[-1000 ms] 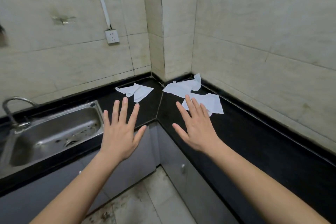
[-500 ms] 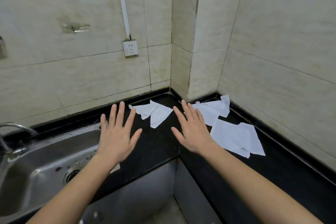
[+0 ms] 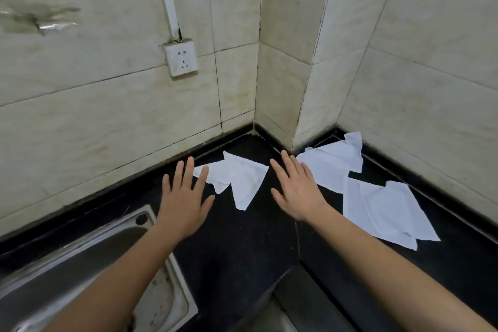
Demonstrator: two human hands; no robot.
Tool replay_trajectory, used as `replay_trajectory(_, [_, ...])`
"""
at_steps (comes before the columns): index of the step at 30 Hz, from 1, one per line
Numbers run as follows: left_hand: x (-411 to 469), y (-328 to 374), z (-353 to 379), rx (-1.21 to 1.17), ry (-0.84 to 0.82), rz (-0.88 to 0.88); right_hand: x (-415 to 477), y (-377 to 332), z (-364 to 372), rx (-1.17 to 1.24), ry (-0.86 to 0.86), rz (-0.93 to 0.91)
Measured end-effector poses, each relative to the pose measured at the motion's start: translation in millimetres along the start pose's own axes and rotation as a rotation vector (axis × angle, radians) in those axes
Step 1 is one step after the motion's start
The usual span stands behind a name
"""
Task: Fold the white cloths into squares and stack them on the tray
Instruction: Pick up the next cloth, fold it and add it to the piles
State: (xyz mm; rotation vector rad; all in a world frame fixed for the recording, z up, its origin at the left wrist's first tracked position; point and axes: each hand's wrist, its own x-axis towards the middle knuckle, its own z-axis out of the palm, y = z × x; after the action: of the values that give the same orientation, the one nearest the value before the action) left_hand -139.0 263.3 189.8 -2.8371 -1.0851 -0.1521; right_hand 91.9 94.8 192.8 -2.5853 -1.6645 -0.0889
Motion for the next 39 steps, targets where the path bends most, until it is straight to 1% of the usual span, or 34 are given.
replay_trajectory(4, [31,10,43,-0.145,-0.094,-0.009,36,19,37,-0.003,-0.094,0.010])
replay_trajectory(7, [55,25,83,-0.222,-0.172,-0.027,73,36,78,0.022,-0.220,0.014])
replay_trajectory(12, [84,54,152,-0.306,-0.300,0.064,129,58,140,0.090,-0.395,-0.007])
replay_trajectory(14, [84,67,171,-0.315,-0.337,0.096,144,62,161,0.113,-0.410,-0.045])
replay_trajectory(16, [81,80,196,-0.302,-0.336,0.121,162,64,184,0.137,-0.455,-0.089])
replay_trajectory(19, [71,89,215,-0.265,-0.254,0.124,172,64,208,0.132,-0.490,-0.101])
replay_trajectory(20, [70,91,218,-0.255,-0.232,0.111,173,64,214,0.140,-0.473,-0.086])
replay_trajectory(22, [69,92,219,-0.244,-0.211,0.080,164,62,224,0.146,-0.356,-0.065])
replay_trajectory(24, [72,89,218,-0.229,-0.231,0.052,152,63,230,0.130,-0.202,-0.085])
replay_trajectory(26, [76,86,215,-0.220,-0.265,0.032,136,66,232,0.145,-0.100,-0.110])
replay_trajectory(28, [78,83,211,-0.230,-0.295,0.027,117,67,232,0.203,-0.089,-0.097])
replay_trajectory(32, [62,70,201,-0.298,-0.325,-0.002,76,63,217,0.275,-0.158,0.070])
replay_trajectory(33, [57,64,199,-0.316,-0.312,-0.009,69,61,211,0.290,-0.144,0.098])
replay_trajectory(35, [50,52,194,-0.373,-0.235,-0.040,59,56,197,0.337,-0.080,0.134])
replay_trajectory(38, [49,40,167,-0.585,-0.064,-0.094,49,44,155,0.388,-0.008,0.203])
replay_trajectory(39, [51,38,154,-0.660,0.003,-0.108,48,43,140,0.401,0.045,0.225])
